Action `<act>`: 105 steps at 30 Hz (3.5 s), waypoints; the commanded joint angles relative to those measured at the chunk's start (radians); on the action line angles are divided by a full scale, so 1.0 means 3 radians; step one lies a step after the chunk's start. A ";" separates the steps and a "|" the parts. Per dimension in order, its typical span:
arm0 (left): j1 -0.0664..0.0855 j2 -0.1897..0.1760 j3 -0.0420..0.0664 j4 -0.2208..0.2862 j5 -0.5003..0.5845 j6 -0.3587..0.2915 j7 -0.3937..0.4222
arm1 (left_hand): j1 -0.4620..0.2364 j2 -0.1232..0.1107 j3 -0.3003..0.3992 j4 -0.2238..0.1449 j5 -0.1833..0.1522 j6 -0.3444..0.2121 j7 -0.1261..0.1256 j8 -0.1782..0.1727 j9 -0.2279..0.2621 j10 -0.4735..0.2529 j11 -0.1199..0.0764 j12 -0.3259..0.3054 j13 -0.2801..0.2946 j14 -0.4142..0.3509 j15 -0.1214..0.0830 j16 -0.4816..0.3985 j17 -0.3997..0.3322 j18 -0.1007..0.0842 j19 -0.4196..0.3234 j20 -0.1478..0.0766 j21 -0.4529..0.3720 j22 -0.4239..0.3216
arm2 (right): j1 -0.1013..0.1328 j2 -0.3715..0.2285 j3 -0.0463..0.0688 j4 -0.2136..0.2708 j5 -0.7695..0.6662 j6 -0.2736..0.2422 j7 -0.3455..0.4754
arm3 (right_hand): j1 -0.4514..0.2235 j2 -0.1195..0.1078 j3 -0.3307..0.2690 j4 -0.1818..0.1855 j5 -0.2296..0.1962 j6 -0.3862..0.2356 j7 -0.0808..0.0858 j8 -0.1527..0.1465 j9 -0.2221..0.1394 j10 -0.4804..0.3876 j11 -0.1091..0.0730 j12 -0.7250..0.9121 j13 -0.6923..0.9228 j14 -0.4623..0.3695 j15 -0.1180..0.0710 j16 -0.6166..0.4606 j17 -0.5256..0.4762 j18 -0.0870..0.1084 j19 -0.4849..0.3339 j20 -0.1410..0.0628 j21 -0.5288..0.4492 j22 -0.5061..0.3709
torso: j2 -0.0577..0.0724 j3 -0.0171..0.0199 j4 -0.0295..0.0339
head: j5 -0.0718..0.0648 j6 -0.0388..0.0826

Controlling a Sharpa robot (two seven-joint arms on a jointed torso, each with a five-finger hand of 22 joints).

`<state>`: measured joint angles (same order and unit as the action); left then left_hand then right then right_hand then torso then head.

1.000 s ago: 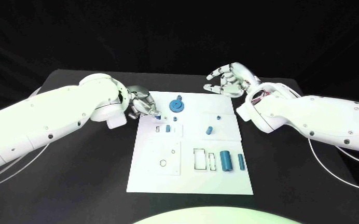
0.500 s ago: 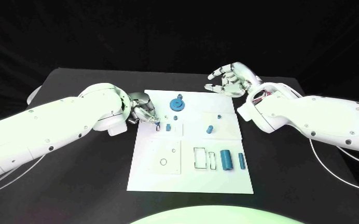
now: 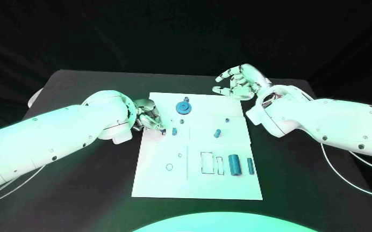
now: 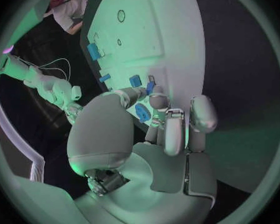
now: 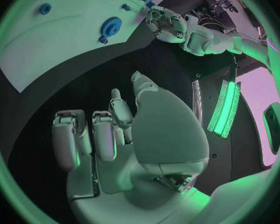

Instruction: Assemble the parts on the task board

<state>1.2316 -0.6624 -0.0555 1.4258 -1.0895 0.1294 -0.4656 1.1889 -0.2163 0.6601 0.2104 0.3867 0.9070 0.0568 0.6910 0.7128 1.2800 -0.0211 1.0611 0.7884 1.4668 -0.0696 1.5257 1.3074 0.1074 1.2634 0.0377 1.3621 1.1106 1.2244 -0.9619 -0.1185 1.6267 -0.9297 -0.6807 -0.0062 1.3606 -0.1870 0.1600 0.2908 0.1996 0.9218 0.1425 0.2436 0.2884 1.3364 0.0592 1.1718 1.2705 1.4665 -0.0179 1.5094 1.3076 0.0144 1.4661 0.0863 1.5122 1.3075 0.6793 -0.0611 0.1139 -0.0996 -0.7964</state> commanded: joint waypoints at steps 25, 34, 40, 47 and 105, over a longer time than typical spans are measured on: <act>-0.0017 0.0003 -0.0017 0.0080 -0.0040 0.0097 -0.0043 | -0.0045 -0.0022 0.0687 -0.0719 0.0046 0.0050 -0.0010 0.0012 0.0007 0.0056 -0.0009 0.0043 0.0034 0.0264 -0.0031 0.0024 0.0561 -0.0023 0.0038 -0.0008 0.0022 0.0015 | -0.0004 -0.0006 0.0001 0.0000 -0.0007 0.0014 0.0041 | -0.0024 -0.0003 -0.0015 0.0000 0.0013 -0.0022 -0.0001 -0.0007 -0.0005 -0.0006 -0.0006 -0.0019 -0.0003 0.0268 0.0007 -0.0018 0.0569 -0.0001 0.0266 0.0008 -0.0010 0.0783 | 0.0001 0.0000 0.0000 | -0.0007 -0.0010; -0.0017 0.0003 -0.0016 0.0055 -0.0048 0.0115 -0.0049 | -0.0044 -0.0026 0.0690 -0.0724 0.0053 0.0055 -0.0012 0.0012 0.0007 0.0062 -0.0011 0.0047 0.0041 0.0266 -0.0032 0.0027 0.0568 -0.0024 0.0040 -0.0009 0.0025 0.0019 | -0.0005 -0.0006 0.0001 0.0001 -0.0007 0.0013 0.0041 | -0.0024 -0.0003 -0.0015 0.0000 0.0013 -0.0022 -0.0001 -0.0007 -0.0005 -0.0006 -0.0006 -0.0019 -0.0003 0.0268 0.0007 -0.0018 0.0569 -0.0001 0.0266 0.0008 -0.0010 0.0783 | 0.0002 0.0000 0.0000 | -0.0010 -0.0010; -0.0016 0.0009 -0.0016 0.0039 -0.0084 0.0123 -0.0064 | -0.0044 -0.0029 0.0692 -0.0728 0.0058 0.0059 -0.0013 0.0012 0.0006 0.0064 -0.0012 0.0047 0.0041 0.0268 -0.0033 0.0029 0.0573 -0.0024 0.0040 -0.0010 0.0025 0.0019 | -0.0005 -0.0008 0.0001 0.0004 -0.0007 0.0012 0.0040 | -0.0024 -0.0003 -0.0015 0.0000 0.0013 -0.0022 -0.0001 -0.0007 -0.0005 -0.0006 -0.0006 -0.0019 -0.0003 0.0268 0.0007 -0.0018 0.0569 -0.0001 0.0266 0.0008 -0.0010 0.0783 | 0.0001 0.0004 0.0001 | -0.0007 -0.0007; -0.0016 0.0011 -0.0016 0.0022 -0.0104 0.0124 -0.0081 | -0.0045 -0.0032 0.0695 -0.0731 0.0064 0.0064 -0.0014 0.0012 0.0006 0.0074 -0.0013 0.0060 0.0060 0.0268 -0.0034 0.0030 0.0575 -0.0024 0.0040 -0.0011 0.0026 0.0020 | -0.0005 -0.0012 0.0001 0.0007 -0.0007 0.0012 0.0039 | -0.0024 -0.0003 -0.0015 0.0000 0.0013 -0.0022 -0.0001 -0.0007 -0.0005 -0.0006 -0.0006 -0.0019 -0.0003 0.0268 0.0007 -0.0018 0.0569 -0.0001 0.0266 0.0008 -0.0010 0.0783 | 0.0001 0.0002 -0.0002 | -0.0007 -0.0006; -0.0015 0.0103 -0.0019 -0.0074 0.0086 0.0165 -0.0047 | -0.0454 -0.0020 0.0031 -0.0334 0.0016 0.0211 -0.0107 -0.0087 -0.0040 0.0207 -0.0074 0.0137 0.0239 0.0275 -0.0079 0.0042 0.0601 -0.0030 0.0053 -0.0056 -0.0015 0.0010 | -0.0005 -0.0020 0.0001 0.0006 -0.0003 0.0006 0.0043 | -0.0042 -0.0003 -0.0027 0.0003 0.0013 -0.0023 -0.0001 -0.0006 -0.0012 -0.0010 -0.0005 -0.0028 -0.0013 0.0267 0.0006 -0.0021 0.0568 0.0001 0.0264 0.0007 -0.0017 0.0780 | 0.0000 0.0002 -0.0002 | -0.0018 -0.0028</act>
<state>1.2295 -0.6358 -0.0602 1.4017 -1.0756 0.1622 -0.4831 1.0639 -0.2228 0.6741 0.1132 0.3949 0.9653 0.0232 0.6714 0.7018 1.3443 -0.0389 1.1038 0.8592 1.4634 -0.0876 1.5333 1.3074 0.1075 1.2777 0.0233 1.3621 1.1147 1.2235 -0.9681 -0.1185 1.6274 -0.9283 -0.6807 -0.0058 1.3606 -0.1870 0.1572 0.2937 0.1996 0.9219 0.1426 0.2436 0.2863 1.3364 0.0592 1.1671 1.2674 1.4665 -0.0179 1.5094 1.3073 0.0143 1.4661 0.0863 1.5122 1.3073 0.6794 -0.0605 0.1135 -0.1048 -0.8044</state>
